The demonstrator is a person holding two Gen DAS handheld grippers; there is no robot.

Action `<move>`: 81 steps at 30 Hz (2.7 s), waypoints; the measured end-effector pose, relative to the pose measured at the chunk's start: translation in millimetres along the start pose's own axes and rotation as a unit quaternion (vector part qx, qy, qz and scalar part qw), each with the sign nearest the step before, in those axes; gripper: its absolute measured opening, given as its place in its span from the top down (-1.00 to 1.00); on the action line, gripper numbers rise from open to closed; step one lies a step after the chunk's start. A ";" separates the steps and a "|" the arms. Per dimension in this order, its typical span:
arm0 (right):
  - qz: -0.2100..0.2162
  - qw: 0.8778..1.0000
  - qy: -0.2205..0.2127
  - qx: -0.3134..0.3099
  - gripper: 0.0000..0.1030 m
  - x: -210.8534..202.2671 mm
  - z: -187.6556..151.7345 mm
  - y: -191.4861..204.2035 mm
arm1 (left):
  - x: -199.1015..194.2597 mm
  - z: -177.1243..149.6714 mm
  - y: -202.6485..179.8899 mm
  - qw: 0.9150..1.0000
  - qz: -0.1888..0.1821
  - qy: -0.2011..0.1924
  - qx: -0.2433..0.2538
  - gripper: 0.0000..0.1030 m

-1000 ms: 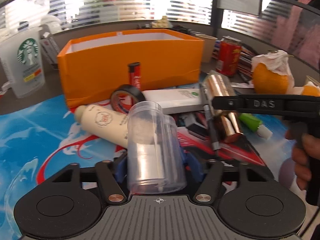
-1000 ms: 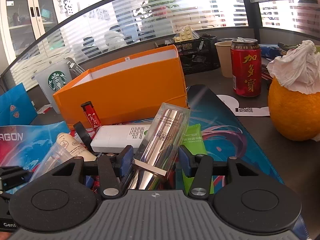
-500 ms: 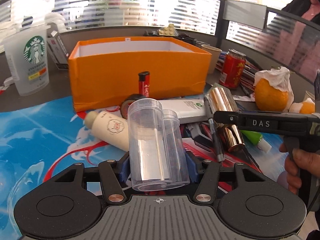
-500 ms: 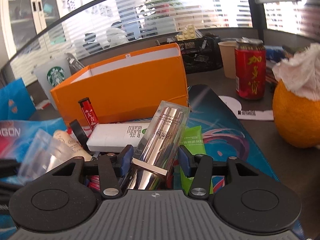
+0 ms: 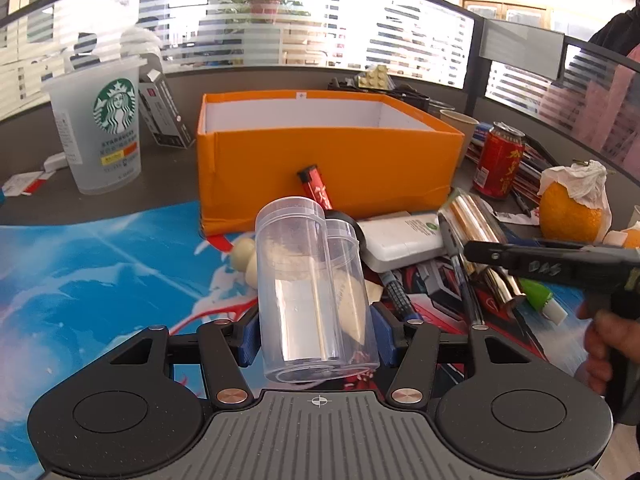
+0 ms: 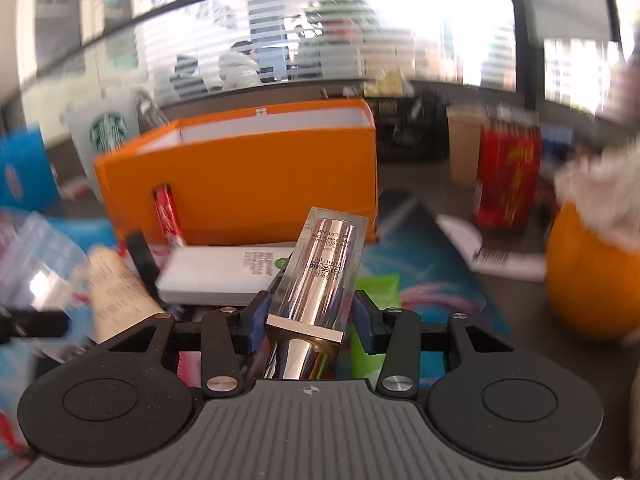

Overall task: Organize rigid objects
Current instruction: 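Carry the silver tube and clear container over the orange box with both tools, then open the left tool over the box while the right tool releases the silver tube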

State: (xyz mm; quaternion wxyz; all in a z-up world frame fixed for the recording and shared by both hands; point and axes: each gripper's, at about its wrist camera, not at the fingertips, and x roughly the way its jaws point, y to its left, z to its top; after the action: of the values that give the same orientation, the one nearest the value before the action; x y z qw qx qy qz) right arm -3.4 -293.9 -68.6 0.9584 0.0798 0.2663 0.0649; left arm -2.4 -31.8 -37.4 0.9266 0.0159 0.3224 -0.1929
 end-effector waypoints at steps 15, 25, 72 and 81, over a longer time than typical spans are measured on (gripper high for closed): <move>0.075 0.991 0.033 0.107 0.33 -4.7 13.7 -20.2 | -5.7 38.7 16.0 1.000 -0.002 -0.018 -0.021 -0.05; 0.019 0.999 0.040 0.000 0.33 6.6 3.6 -4.5 | -3.1 37.5 16.6 1.000 -0.005 -0.013 -0.016 -0.05; 0.256 0.885 0.167 0.351 0.32 165.8 161.8 -70.4 | 170.6 187.7 44.1 0.991 0.066 0.116 0.003 -0.04; 0.153 0.933 0.251 0.210 0.32 192.7 165.5 -27.6 | 193.9 192.0 32.5 0.981 0.092 0.156 0.063 0.08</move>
State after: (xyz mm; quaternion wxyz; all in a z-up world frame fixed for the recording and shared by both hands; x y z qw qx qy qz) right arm 248.8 -308.3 -30.2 0.8004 0.2999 0.4899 0.1714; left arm 262.3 -98.7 -5.6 0.8758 0.1336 0.4476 -0.1215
